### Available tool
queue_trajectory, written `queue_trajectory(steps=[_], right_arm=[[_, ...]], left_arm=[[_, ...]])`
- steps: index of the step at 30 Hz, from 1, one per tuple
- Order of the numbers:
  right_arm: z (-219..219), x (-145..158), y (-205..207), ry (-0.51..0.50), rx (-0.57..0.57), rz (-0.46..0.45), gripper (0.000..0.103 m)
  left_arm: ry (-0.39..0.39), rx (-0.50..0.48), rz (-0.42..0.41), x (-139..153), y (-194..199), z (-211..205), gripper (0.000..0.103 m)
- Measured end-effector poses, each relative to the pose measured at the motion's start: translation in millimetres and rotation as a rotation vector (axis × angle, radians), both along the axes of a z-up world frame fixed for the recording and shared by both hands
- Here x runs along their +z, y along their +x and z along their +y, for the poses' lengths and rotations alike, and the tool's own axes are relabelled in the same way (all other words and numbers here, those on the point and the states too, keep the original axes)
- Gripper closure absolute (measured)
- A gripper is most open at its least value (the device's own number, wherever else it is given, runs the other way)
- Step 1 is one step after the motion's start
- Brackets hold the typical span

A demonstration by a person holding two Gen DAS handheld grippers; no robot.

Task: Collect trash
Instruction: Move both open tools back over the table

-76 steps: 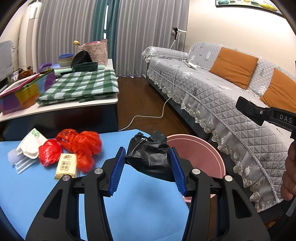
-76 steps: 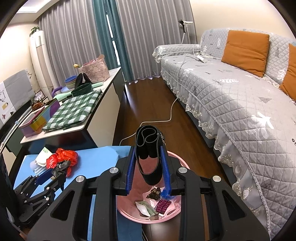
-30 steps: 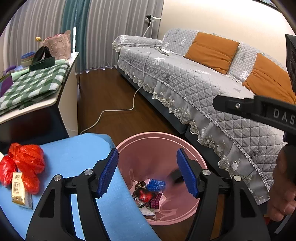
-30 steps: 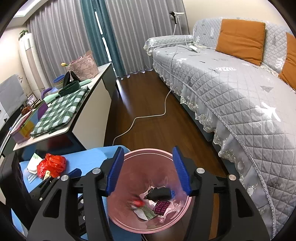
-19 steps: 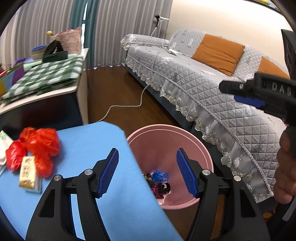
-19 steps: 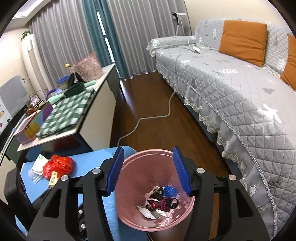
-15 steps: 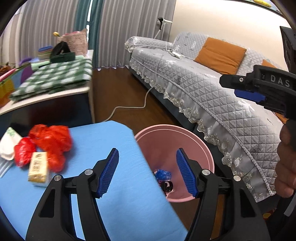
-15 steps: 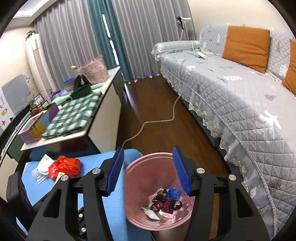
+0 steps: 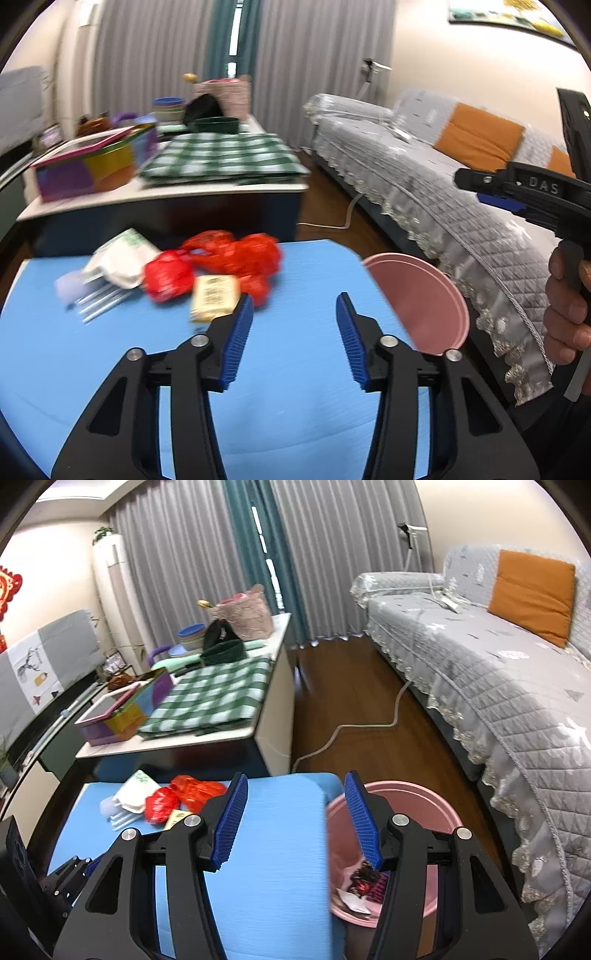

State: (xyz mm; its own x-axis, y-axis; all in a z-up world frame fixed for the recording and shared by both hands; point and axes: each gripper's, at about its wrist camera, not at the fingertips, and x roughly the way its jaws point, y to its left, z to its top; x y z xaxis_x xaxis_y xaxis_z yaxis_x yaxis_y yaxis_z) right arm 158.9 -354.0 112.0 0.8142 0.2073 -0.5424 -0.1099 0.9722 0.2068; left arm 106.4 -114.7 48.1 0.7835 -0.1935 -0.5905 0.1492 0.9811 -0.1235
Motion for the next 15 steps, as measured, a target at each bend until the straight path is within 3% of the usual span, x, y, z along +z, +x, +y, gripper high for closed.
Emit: queue_trajectory(steps=[7,15], right_arm=[[39,1,1,-0.012,0.066,-0.028,0.048],[75,-13,18,-0.029,0.105,-0.001,0.049]], left_arm=[[-0.027,0.109,0.026,-18,-6,53,0.067],[-0.058,0.183,0.031,-27,1,89,0.067]])
